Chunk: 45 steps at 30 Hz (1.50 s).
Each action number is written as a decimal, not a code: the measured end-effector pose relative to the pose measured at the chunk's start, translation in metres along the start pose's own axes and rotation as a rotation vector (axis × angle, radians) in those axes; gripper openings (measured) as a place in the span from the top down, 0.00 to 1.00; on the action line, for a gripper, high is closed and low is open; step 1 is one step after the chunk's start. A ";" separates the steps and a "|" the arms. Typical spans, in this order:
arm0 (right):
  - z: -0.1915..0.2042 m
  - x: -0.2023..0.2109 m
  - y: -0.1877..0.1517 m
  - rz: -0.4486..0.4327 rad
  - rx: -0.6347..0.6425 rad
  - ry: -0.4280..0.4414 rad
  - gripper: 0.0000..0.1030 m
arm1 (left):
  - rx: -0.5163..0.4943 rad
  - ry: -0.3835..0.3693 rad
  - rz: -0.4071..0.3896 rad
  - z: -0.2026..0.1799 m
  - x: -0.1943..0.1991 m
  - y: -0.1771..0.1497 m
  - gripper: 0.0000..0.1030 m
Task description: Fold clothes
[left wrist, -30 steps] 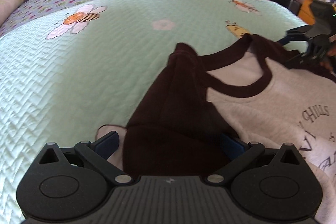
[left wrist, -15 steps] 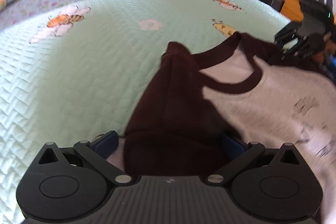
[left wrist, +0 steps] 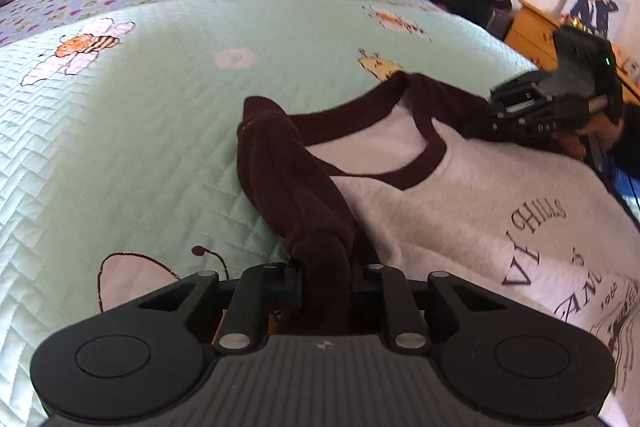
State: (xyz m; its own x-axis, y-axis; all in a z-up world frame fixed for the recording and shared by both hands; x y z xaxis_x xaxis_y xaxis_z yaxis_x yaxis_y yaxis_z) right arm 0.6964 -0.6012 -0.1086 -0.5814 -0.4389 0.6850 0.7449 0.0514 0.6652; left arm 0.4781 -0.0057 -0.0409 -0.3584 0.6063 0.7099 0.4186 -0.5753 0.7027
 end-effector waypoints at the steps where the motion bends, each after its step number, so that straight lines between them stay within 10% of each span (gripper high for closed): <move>1: 0.001 0.002 -0.001 -0.010 -0.003 -0.005 0.86 | -0.001 0.004 -0.005 0.000 0.001 0.000 0.85; 18: 0.008 0.070 0.007 -0.288 -0.083 -0.086 0.87 | -0.021 0.287 -0.275 -0.034 0.088 0.026 0.87; 28: 0.082 0.264 0.028 -0.656 0.056 -0.143 0.87 | -0.374 0.521 -0.466 -0.158 0.244 0.107 0.86; 45: 0.258 0.619 -0.069 -1.199 0.328 -0.165 0.87 | -0.749 0.813 -0.705 -0.434 0.520 0.150 0.78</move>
State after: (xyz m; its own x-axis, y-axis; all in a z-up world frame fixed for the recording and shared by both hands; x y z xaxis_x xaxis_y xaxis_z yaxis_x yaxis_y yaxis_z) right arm 0.2009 -0.6445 0.3467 -0.8876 -0.2477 -0.3884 -0.3833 -0.0707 0.9209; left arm -0.0073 -0.0151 0.4543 -0.8161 0.5499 -0.1777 -0.5324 -0.5959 0.6011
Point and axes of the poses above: each gripper's, at about its wrist camera, not at the fingertips, and x roughly against the way its jaws point, z to its left, y to its top, the point moved 6 cm from there along -x, roughly the way its jaws point, and after that the axes turned 14 degrees about -x, right-handed, at the moved point
